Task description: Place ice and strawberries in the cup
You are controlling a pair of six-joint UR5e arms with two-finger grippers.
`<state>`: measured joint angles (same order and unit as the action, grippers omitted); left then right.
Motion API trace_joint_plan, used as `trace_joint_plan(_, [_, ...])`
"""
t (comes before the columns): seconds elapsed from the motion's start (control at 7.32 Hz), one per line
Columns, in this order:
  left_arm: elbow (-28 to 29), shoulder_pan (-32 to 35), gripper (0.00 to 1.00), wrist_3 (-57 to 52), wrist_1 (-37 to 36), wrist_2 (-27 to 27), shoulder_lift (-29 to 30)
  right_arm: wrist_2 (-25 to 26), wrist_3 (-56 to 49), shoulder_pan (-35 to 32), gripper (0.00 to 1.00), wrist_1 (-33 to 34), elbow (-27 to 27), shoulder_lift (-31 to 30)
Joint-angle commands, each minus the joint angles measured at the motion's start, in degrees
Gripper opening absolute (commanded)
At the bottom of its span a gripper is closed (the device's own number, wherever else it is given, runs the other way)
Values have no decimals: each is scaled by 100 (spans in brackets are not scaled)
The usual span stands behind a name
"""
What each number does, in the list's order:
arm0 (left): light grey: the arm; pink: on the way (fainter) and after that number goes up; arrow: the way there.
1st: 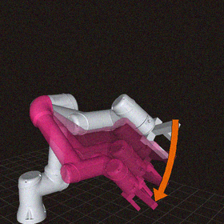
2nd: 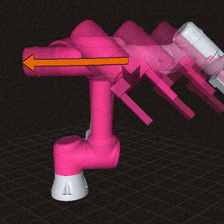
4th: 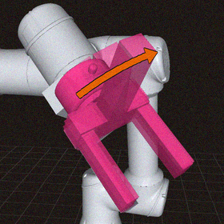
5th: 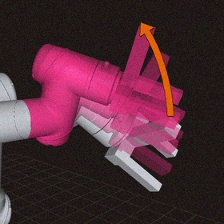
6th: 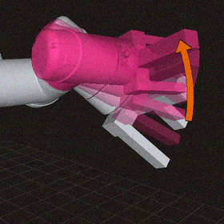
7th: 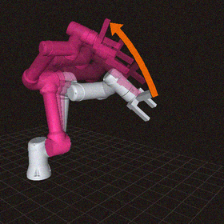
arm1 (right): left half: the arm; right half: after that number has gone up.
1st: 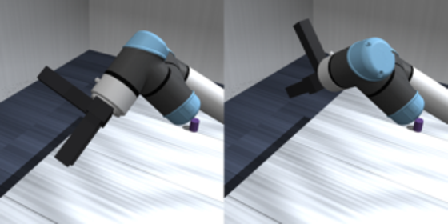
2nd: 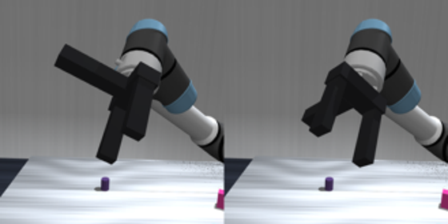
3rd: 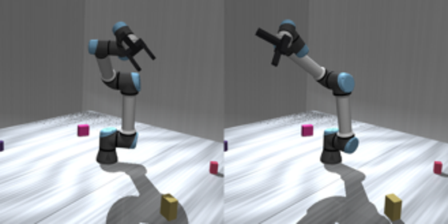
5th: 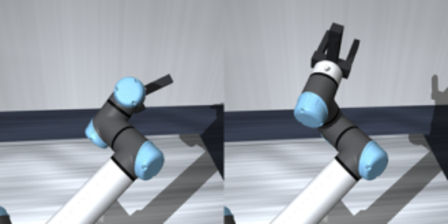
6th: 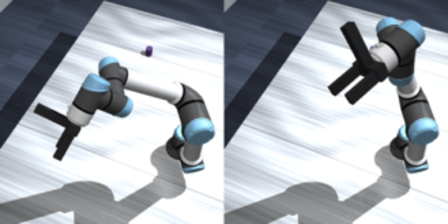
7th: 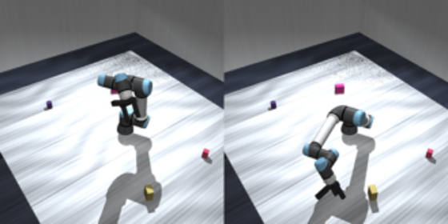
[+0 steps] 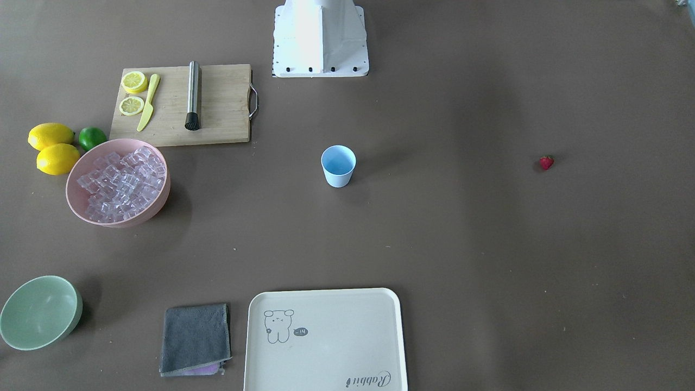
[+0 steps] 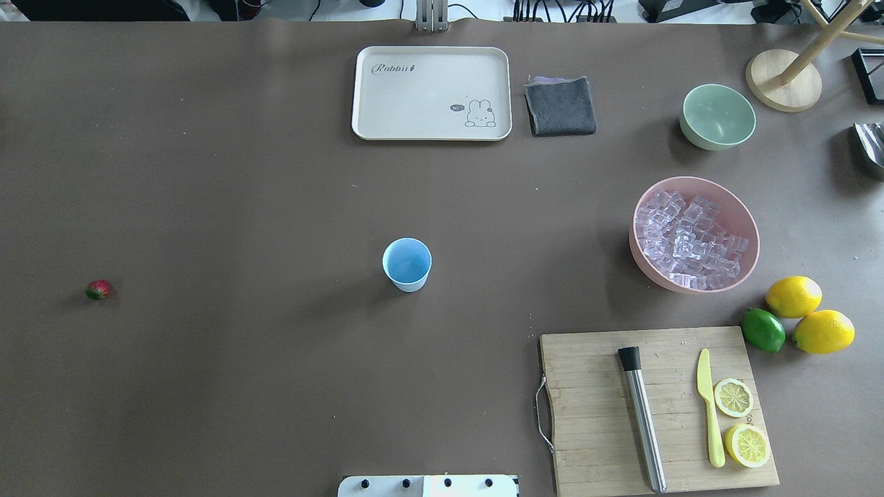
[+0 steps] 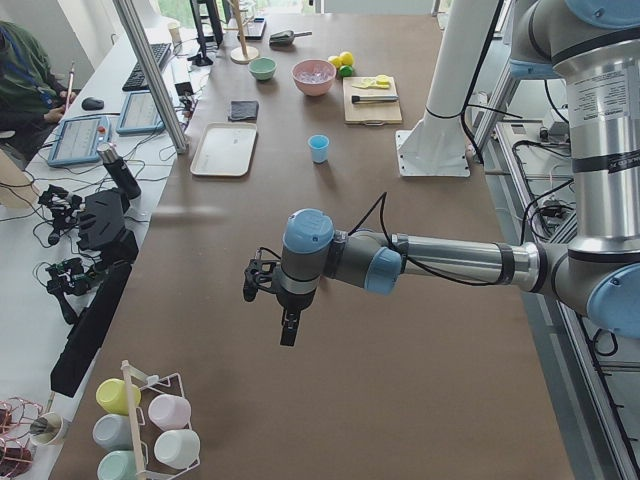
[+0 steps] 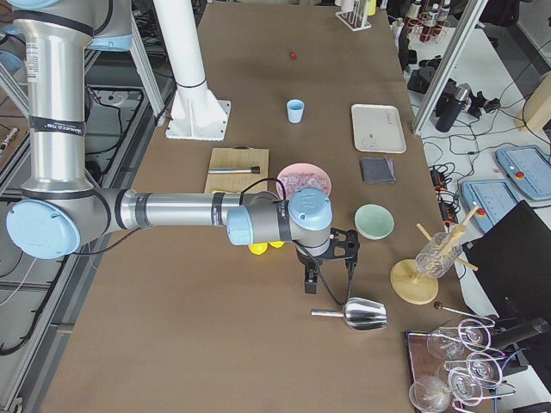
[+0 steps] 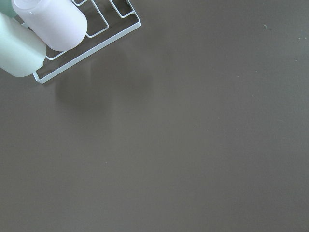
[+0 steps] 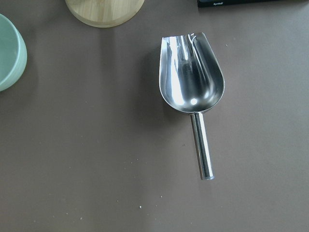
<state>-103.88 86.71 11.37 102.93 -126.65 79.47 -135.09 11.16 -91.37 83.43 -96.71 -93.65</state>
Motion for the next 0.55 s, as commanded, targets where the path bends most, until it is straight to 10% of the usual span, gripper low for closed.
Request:
trace_joint_plan(0.0, [166, -14, 98, 5, 25, 0, 77, 17, 0, -21, 100, -2, -154, -144])
trace_joint_plan(0.41, [52, -5, 98, 5, 25, 0, 24, -9, 9, -4, 100, -2, -120, -171])
